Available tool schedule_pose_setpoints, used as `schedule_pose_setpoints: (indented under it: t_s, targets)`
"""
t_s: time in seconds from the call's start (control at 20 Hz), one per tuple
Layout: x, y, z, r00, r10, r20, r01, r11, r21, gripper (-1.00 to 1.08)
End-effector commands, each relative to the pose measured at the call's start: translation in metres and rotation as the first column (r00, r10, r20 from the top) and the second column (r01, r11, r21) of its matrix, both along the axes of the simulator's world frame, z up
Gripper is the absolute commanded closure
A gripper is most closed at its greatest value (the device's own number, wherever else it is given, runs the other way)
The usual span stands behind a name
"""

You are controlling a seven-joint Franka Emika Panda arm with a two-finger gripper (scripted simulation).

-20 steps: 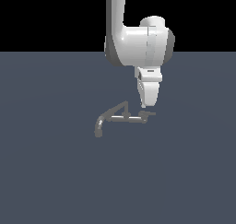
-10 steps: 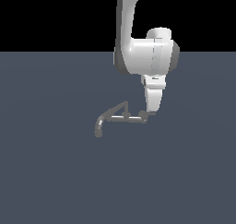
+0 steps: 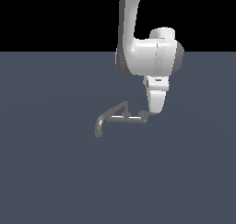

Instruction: Turn on the faucet by rotating a designated handle.

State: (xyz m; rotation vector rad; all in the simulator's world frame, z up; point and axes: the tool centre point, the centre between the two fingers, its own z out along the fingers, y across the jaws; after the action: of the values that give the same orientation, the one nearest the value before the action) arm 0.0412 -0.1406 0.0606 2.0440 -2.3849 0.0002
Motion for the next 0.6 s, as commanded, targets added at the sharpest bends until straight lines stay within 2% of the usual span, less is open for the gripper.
schedule_pose_setpoints:
  t_s: [0.0, 0.15, 0.25, 0.55]
  targets:
    - [-0.008, -0.005, 0.0, 1.0, -0.001, 0.0, 0.001, 1.0, 0.0, 1.08]
    - [-0.018, -0.011, 0.0, 1.0, -0.001, 0.0, 0.001, 1.0, 0.0, 1.08]
    - [-0.013, -0.007, 0.0, 1.0, 0.002, 0.004, -0.002, 1.0, 0.001, 1.08]
    - [-0.032, -0.004, 0.0, 1.0, 0.001, 0.003, -0.001, 1.0, 0.001, 1.08]
